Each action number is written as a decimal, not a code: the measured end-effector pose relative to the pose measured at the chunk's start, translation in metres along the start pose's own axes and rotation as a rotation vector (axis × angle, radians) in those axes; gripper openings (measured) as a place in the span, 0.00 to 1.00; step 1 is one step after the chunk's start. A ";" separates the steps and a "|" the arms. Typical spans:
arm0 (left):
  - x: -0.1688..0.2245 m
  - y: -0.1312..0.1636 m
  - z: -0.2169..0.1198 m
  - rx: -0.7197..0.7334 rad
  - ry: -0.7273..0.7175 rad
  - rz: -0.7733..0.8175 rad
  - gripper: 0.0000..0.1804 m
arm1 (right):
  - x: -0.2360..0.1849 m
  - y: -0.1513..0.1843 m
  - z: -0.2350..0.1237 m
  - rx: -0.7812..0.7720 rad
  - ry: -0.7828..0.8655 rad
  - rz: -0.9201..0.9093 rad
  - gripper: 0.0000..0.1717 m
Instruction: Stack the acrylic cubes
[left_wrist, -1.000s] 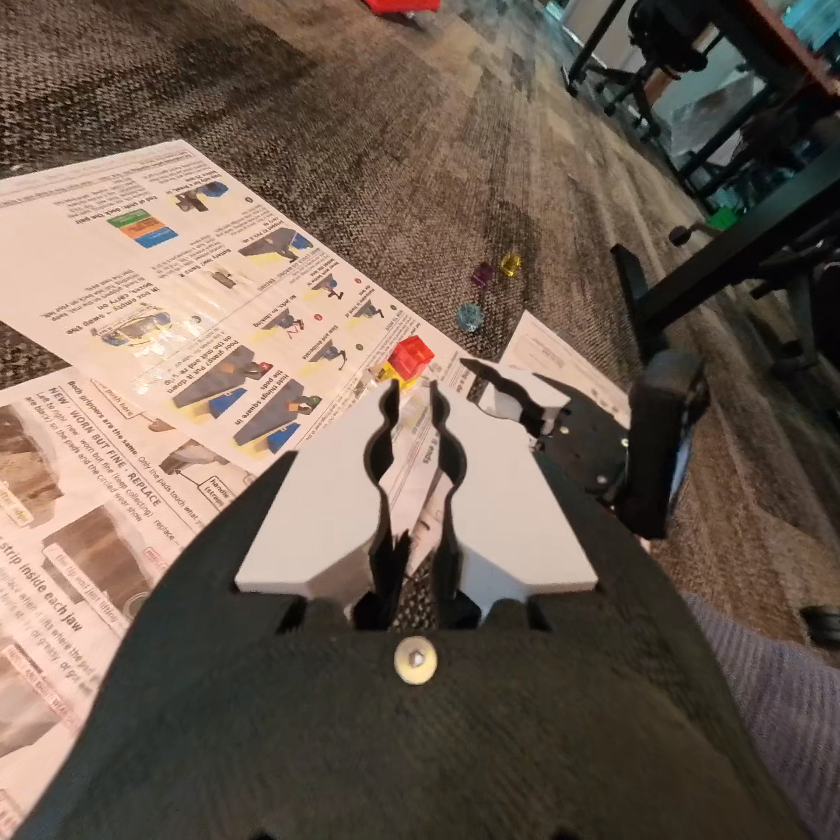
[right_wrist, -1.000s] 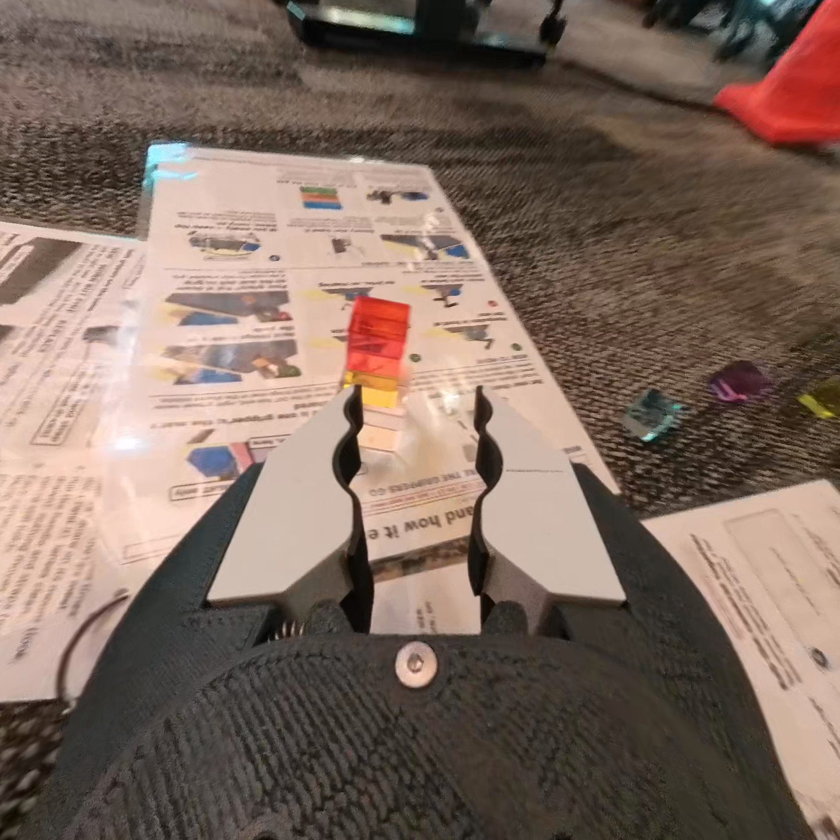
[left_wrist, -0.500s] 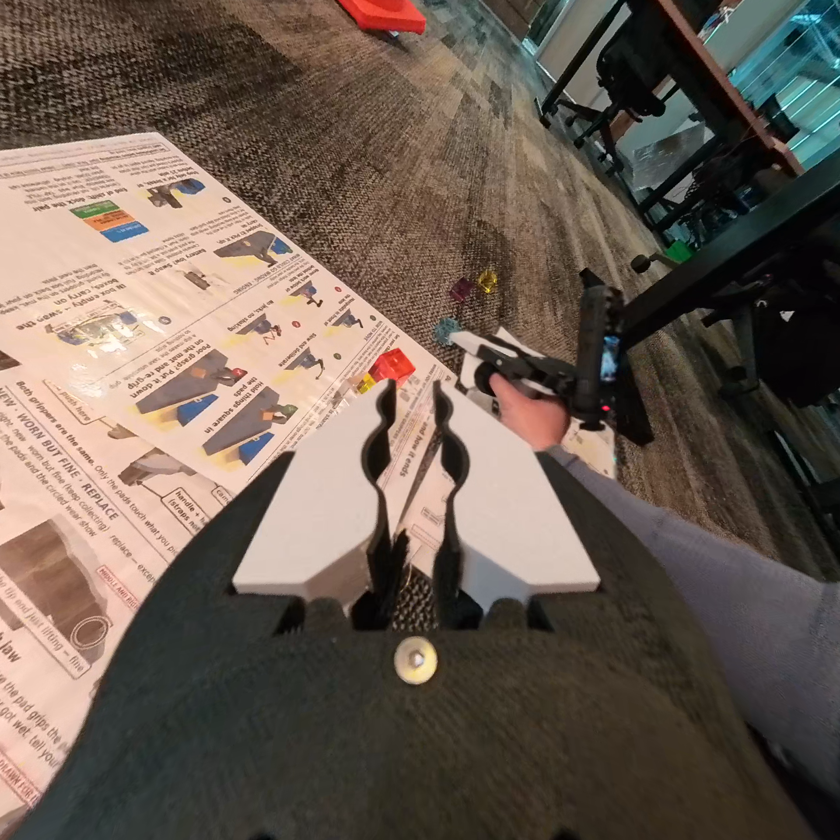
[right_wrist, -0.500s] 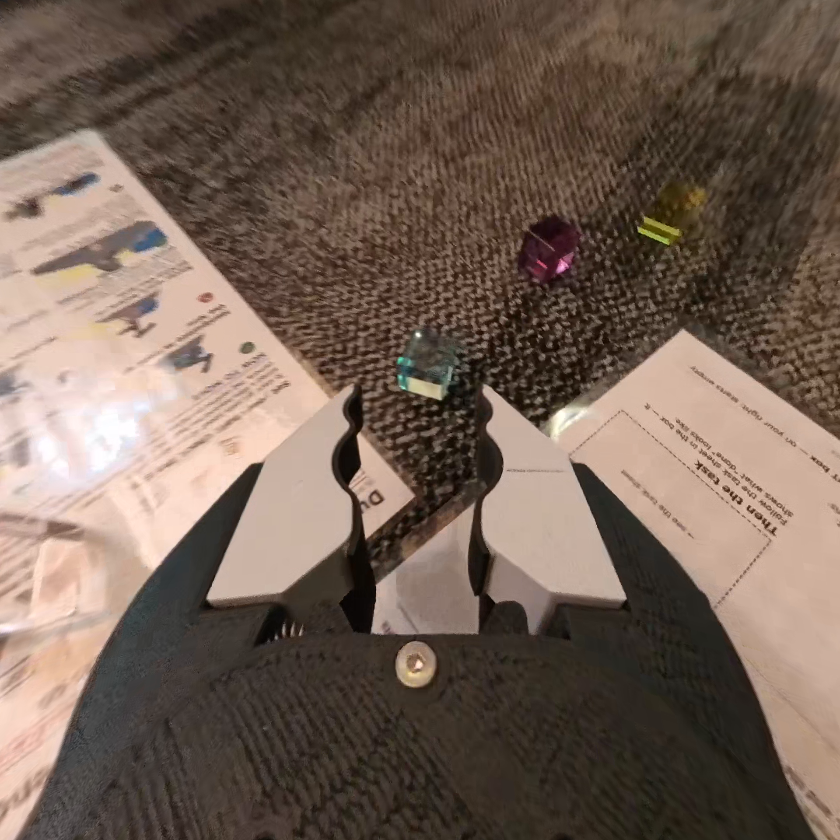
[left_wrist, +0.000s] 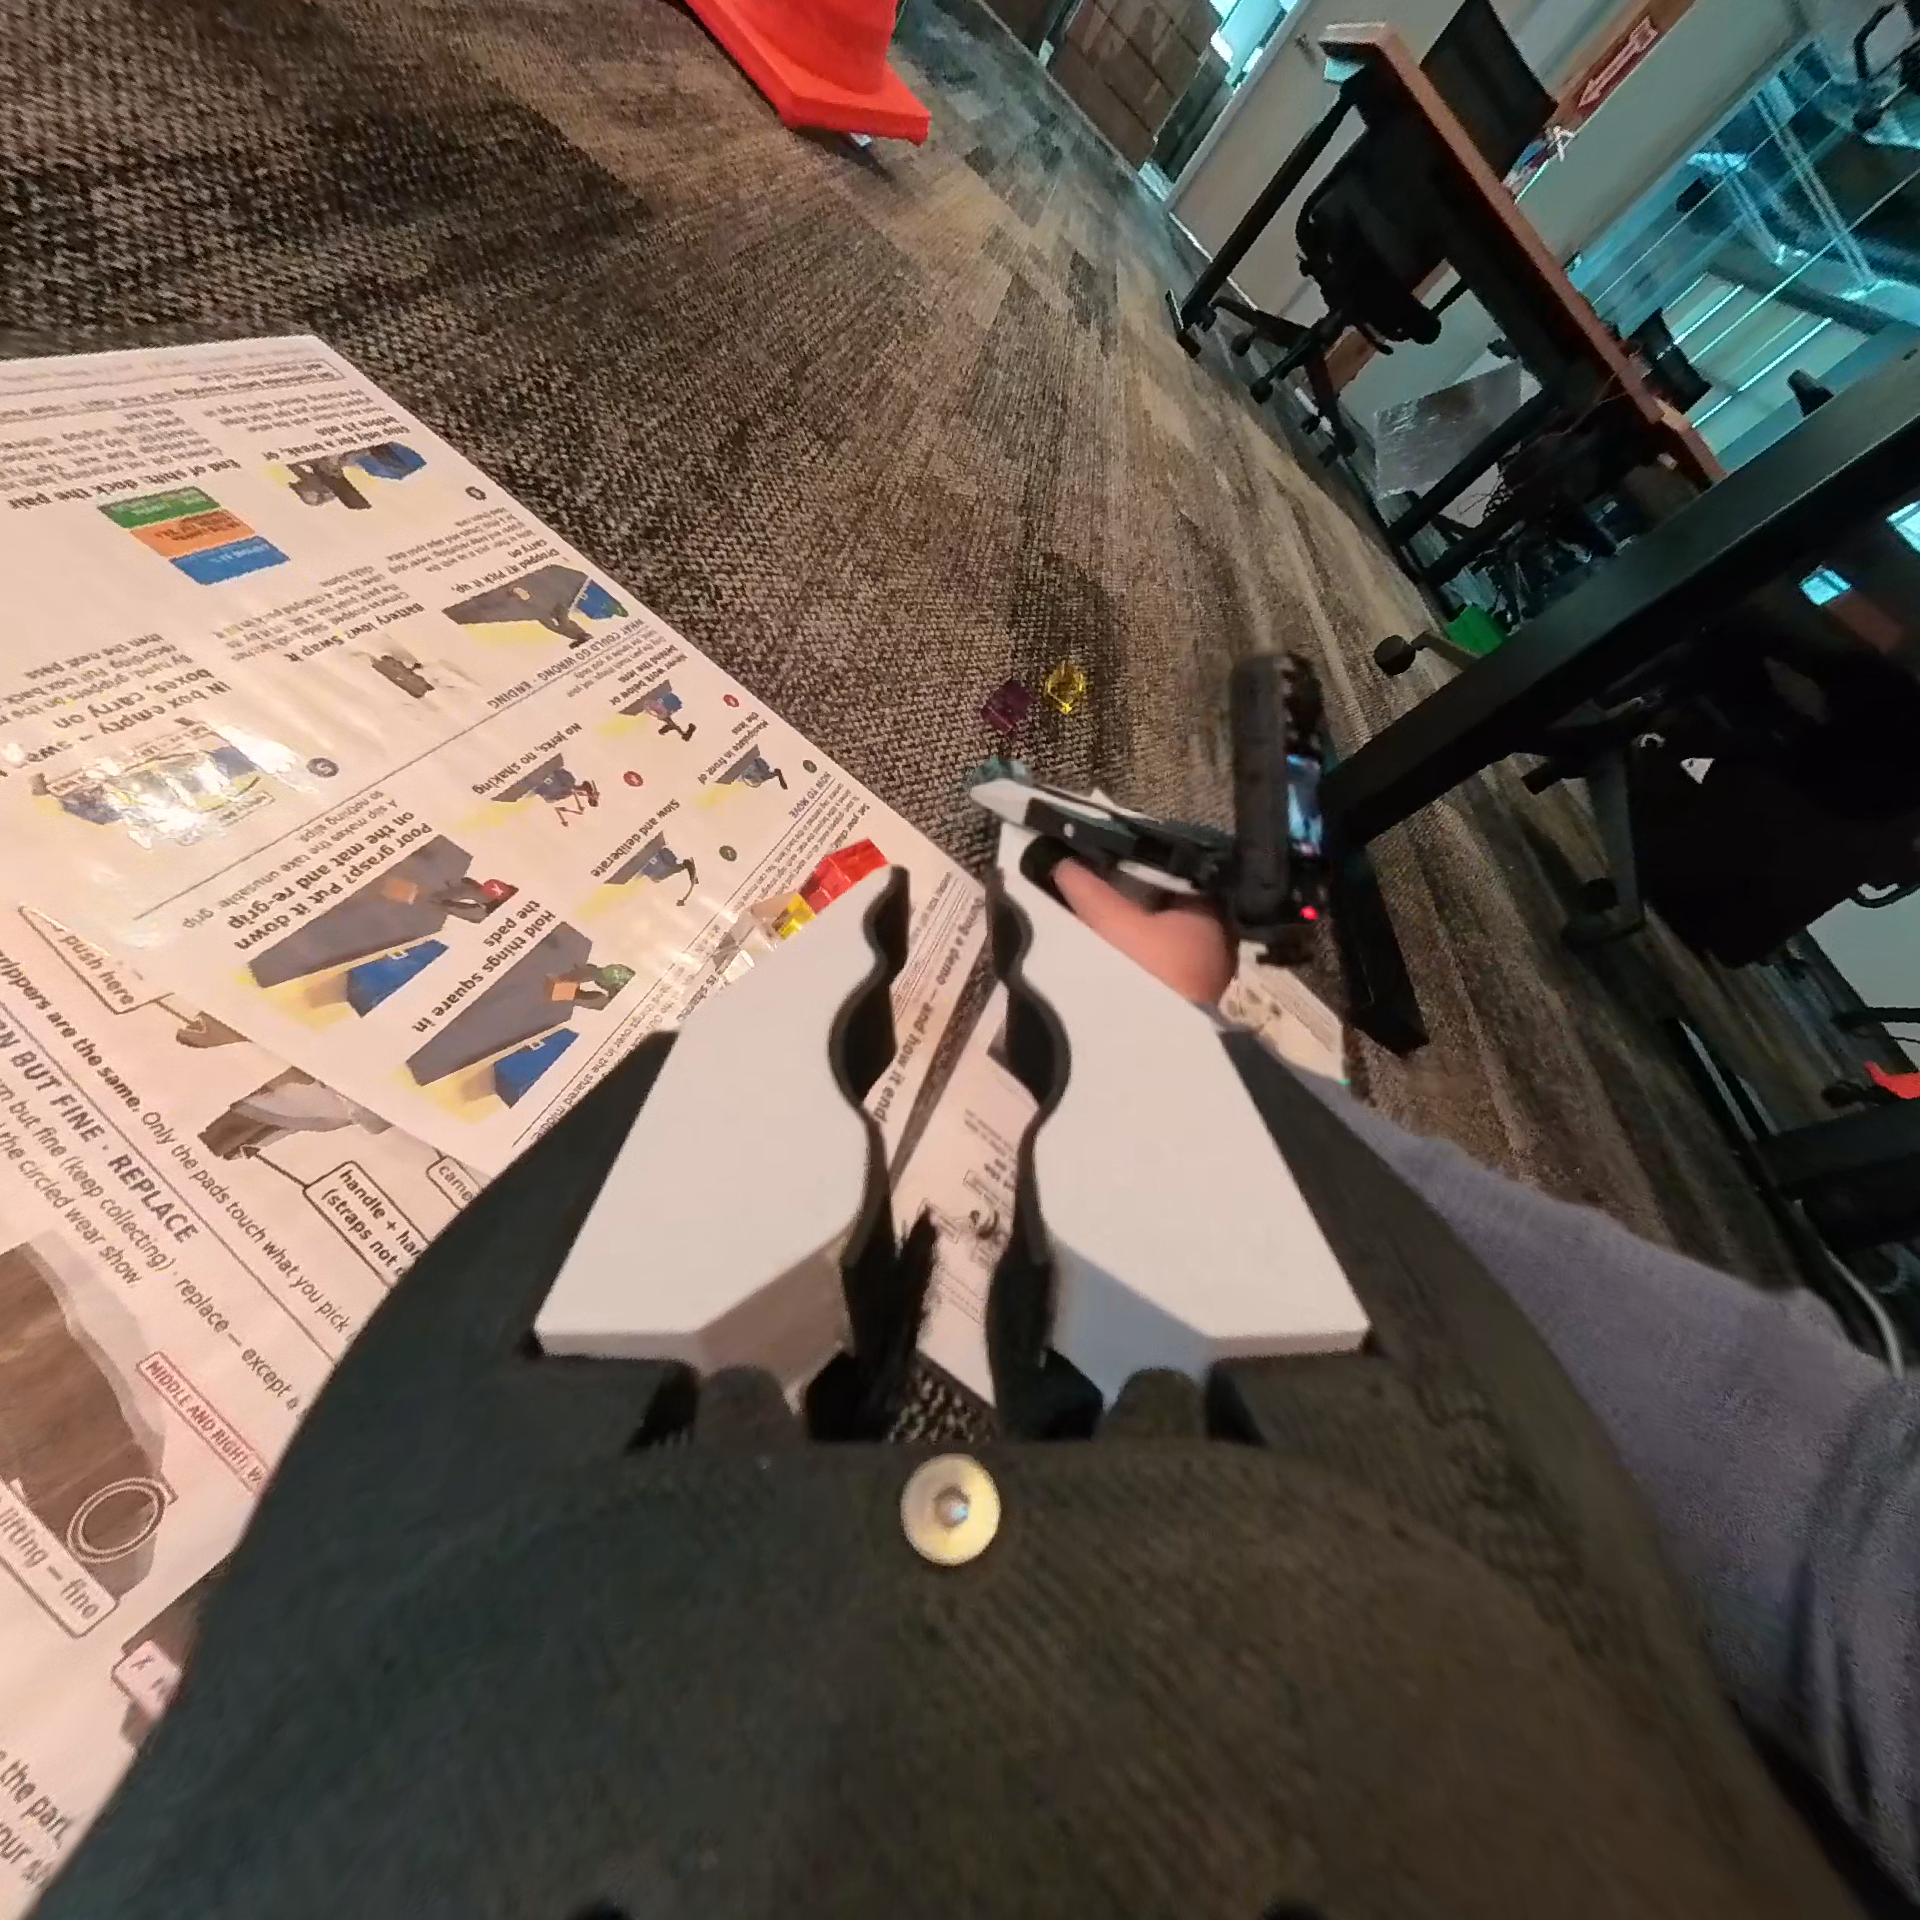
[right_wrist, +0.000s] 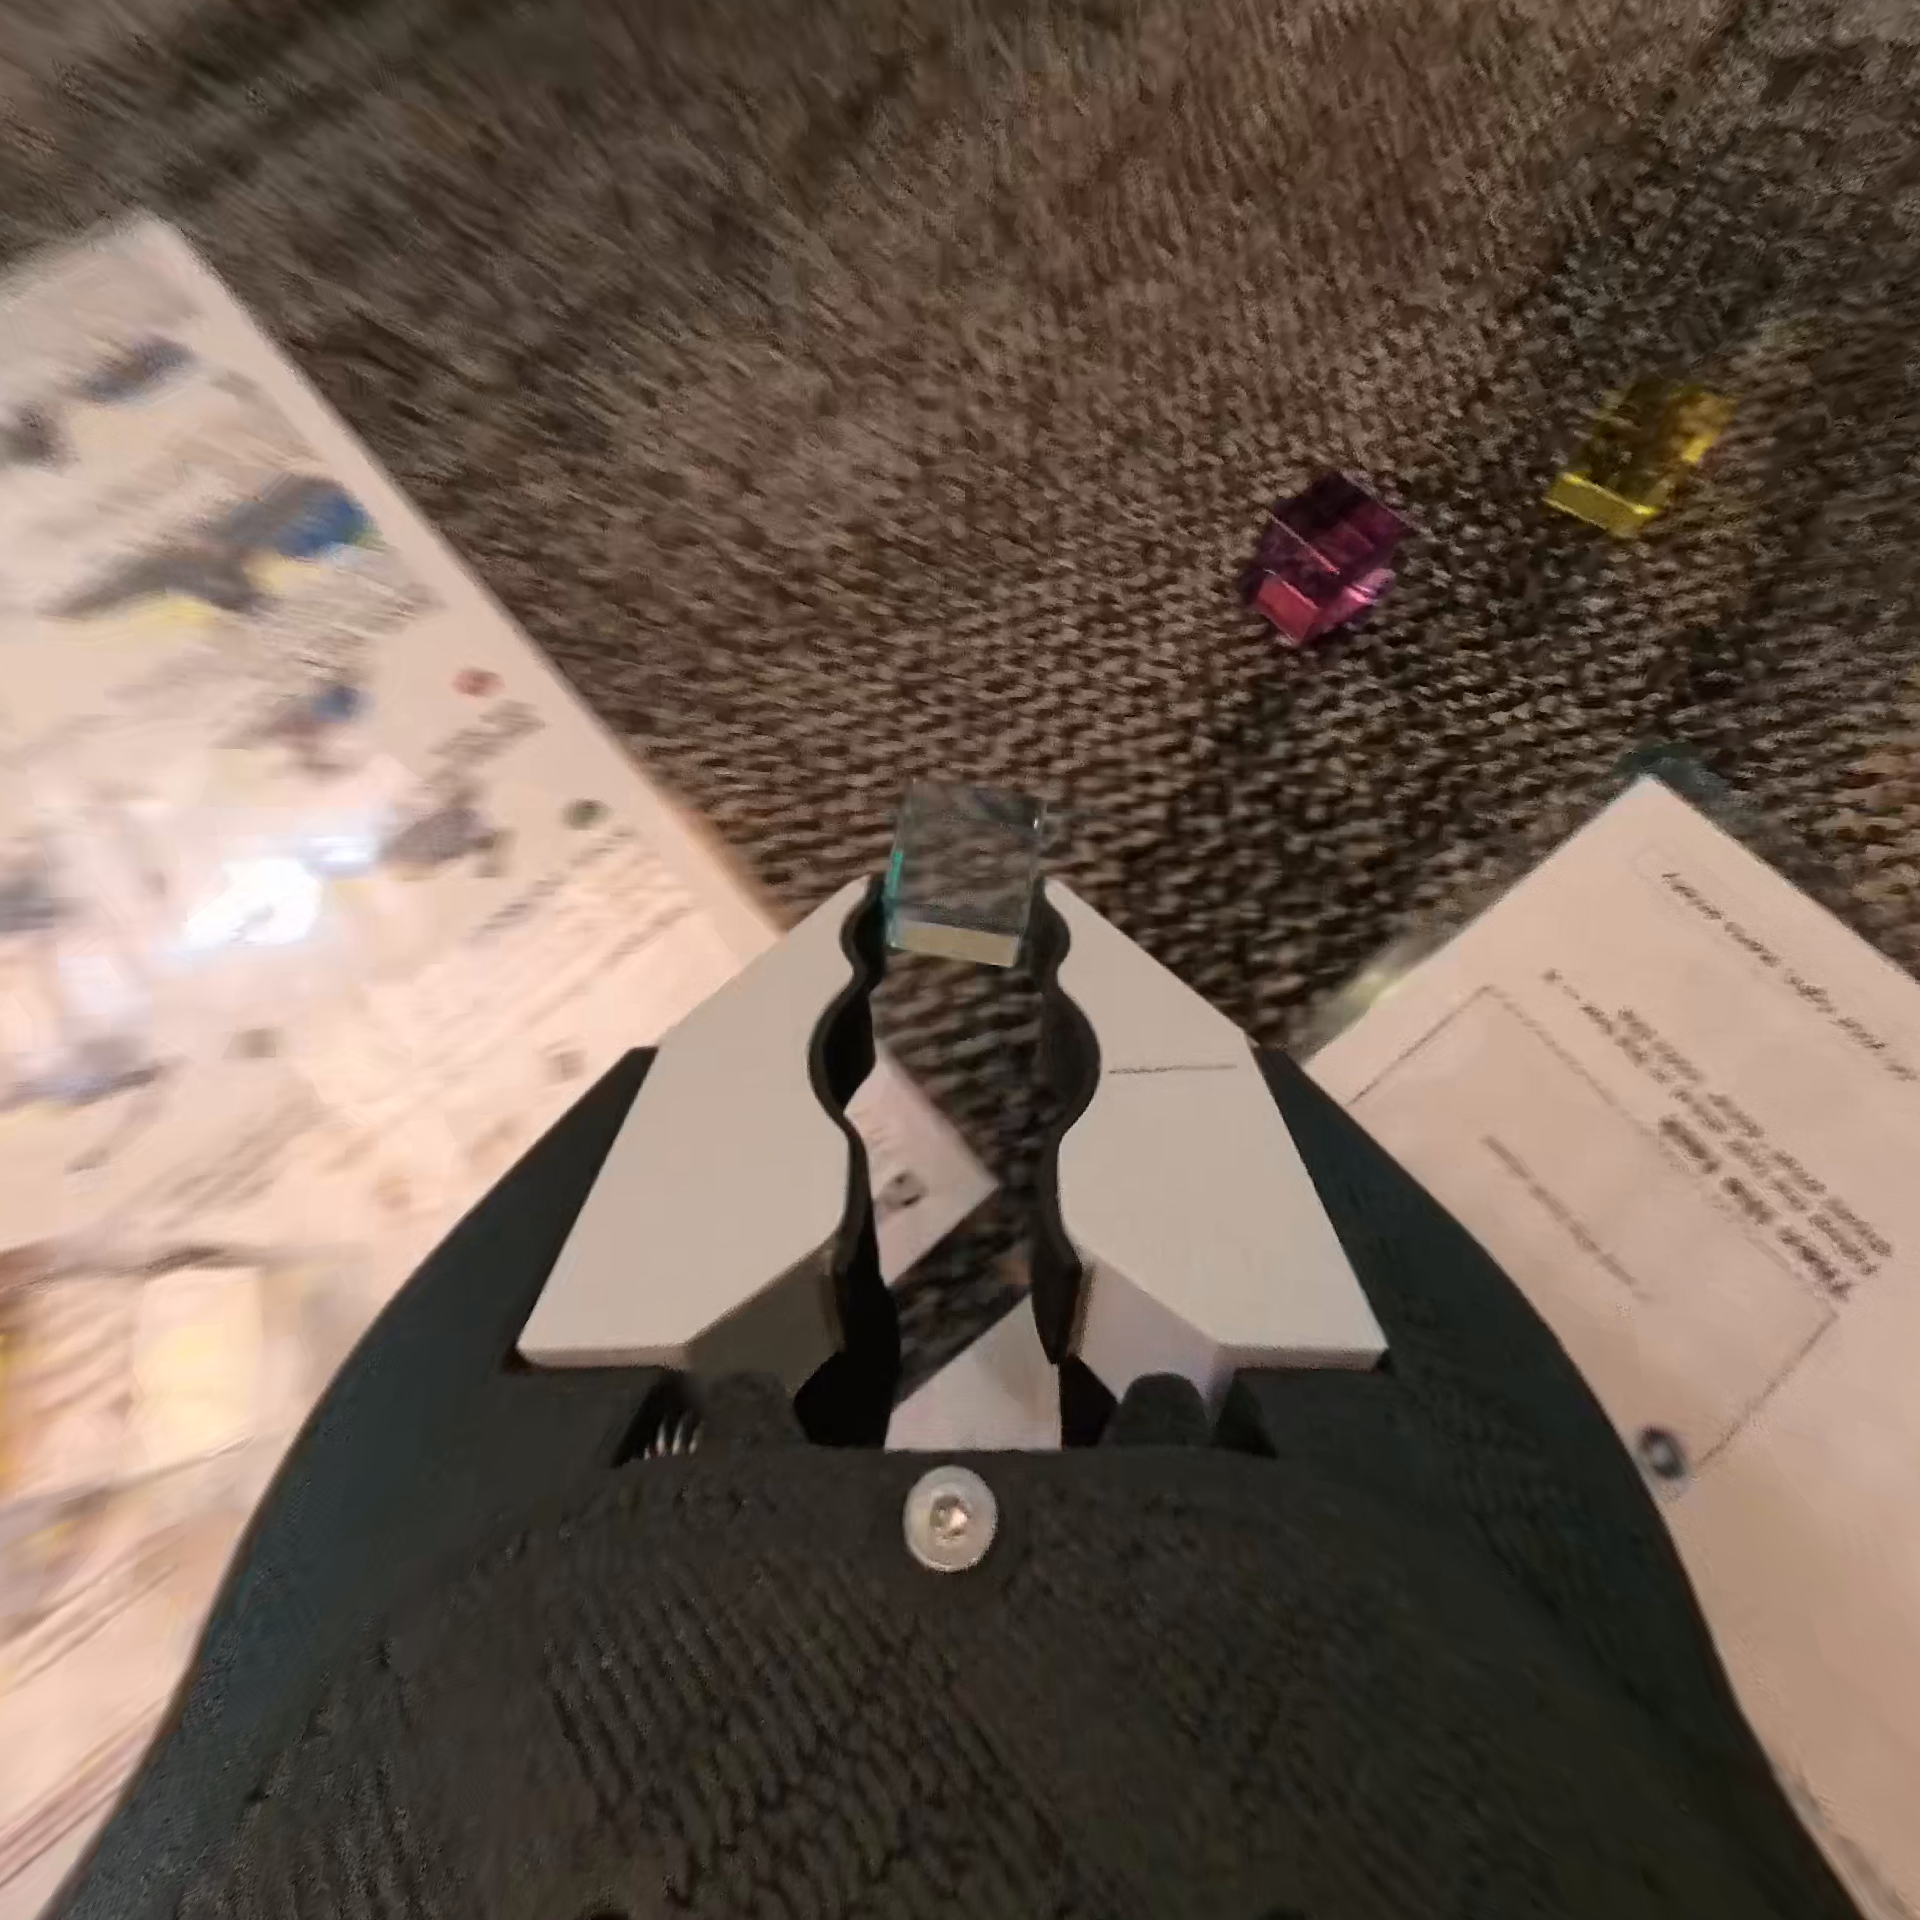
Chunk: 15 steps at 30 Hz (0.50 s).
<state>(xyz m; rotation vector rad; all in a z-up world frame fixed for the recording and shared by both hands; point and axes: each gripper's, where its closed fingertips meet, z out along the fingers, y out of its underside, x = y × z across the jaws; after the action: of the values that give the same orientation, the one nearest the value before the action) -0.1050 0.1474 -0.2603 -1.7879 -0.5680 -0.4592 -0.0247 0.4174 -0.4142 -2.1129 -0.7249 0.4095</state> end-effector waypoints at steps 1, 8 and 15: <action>0.000 -0.002 -0.001 0.010 0.002 -0.007 0.07 | -0.012 -0.004 -0.013 0.022 -0.041 0.034 0.14; 0.012 -0.040 -0.033 0.187 0.090 -0.153 0.06 | -0.121 -0.044 -0.110 0.124 -0.373 0.172 0.15; 0.003 -0.051 -0.042 0.241 0.079 -0.191 0.04 | -0.150 -0.009 -0.116 0.041 -0.394 -0.235 0.15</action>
<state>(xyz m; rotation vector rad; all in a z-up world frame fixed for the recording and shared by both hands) -0.1337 0.1194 -0.2071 -1.4867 -0.7111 -0.5650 -0.0848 0.2563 -0.3340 -1.8990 -1.1669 0.7138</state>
